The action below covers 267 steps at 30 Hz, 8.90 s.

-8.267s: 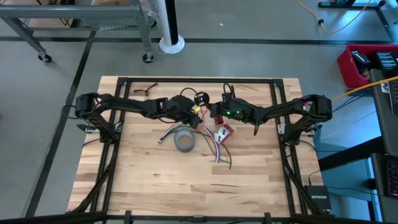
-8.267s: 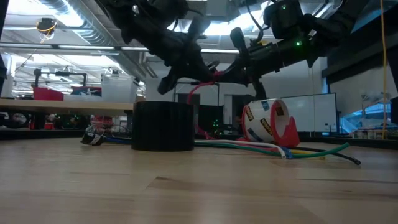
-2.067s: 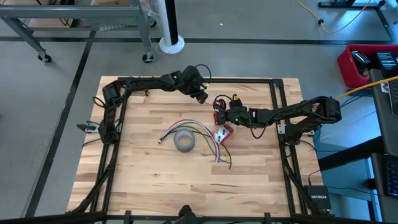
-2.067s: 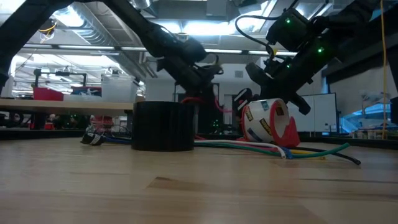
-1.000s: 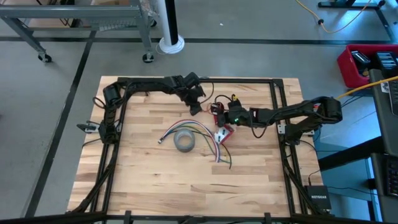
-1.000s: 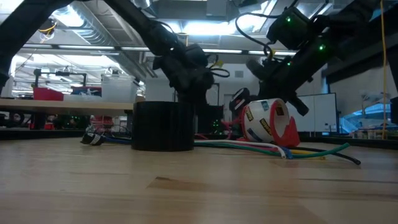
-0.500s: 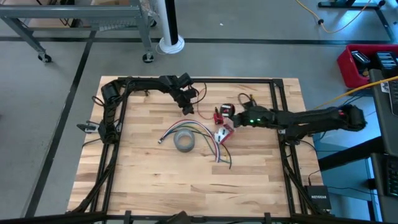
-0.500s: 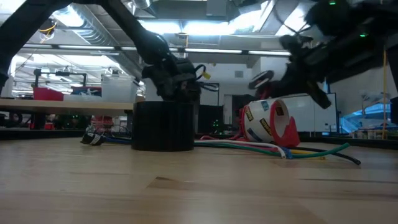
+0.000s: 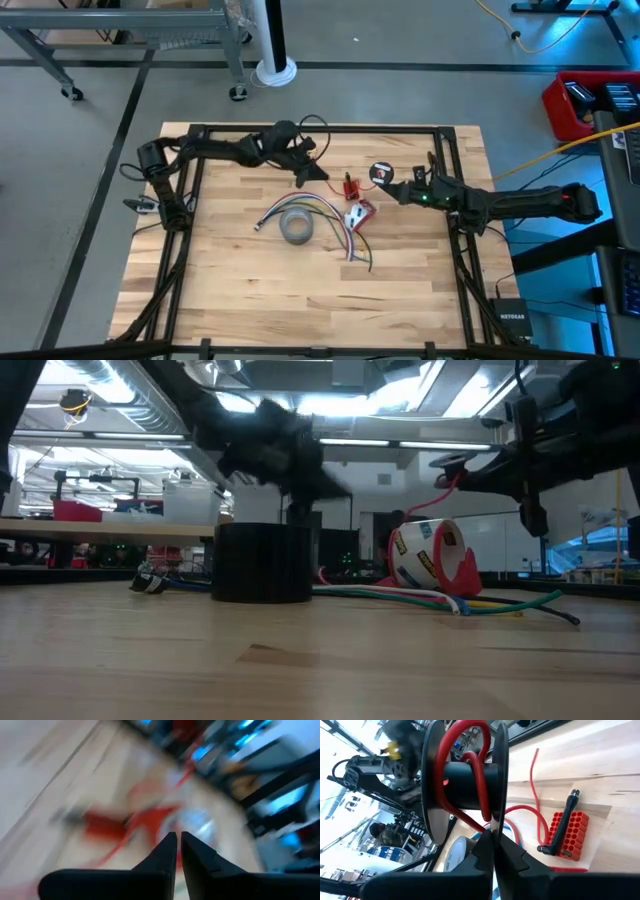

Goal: Coil cords
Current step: Coil the red wire on the black spool

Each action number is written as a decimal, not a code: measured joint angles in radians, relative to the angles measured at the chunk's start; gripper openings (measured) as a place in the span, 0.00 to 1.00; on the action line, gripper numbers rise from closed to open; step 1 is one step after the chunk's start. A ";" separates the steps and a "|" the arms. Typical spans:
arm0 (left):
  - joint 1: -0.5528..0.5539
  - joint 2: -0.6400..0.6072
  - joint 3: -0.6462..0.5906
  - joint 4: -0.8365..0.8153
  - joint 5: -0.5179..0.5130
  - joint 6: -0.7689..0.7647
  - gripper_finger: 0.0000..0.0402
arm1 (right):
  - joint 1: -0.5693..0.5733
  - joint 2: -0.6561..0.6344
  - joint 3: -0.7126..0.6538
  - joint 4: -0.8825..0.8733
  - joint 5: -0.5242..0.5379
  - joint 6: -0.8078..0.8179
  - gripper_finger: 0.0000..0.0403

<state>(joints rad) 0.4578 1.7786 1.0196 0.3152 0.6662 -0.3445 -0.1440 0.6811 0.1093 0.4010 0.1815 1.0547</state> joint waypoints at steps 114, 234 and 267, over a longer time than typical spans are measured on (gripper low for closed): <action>-0.159 0.194 0.213 0.282 -0.172 -0.498 0.22 | 0.000 0.005 0.000 0.173 -0.360 -0.120 0.01; -0.227 0.071 0.212 0.040 -0.088 -0.048 0.00 | 0.001 0.054 0.001 0.247 -0.403 -0.170 0.23; -0.221 0.071 0.212 0.067 -0.106 -0.102 0.00 | 0.000 0.277 0.001 0.472 -0.402 -0.172 0.03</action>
<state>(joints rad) 0.2368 1.8496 1.2320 0.3821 0.5602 -0.4463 -0.1440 0.9581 0.1104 0.8734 -0.2210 0.8823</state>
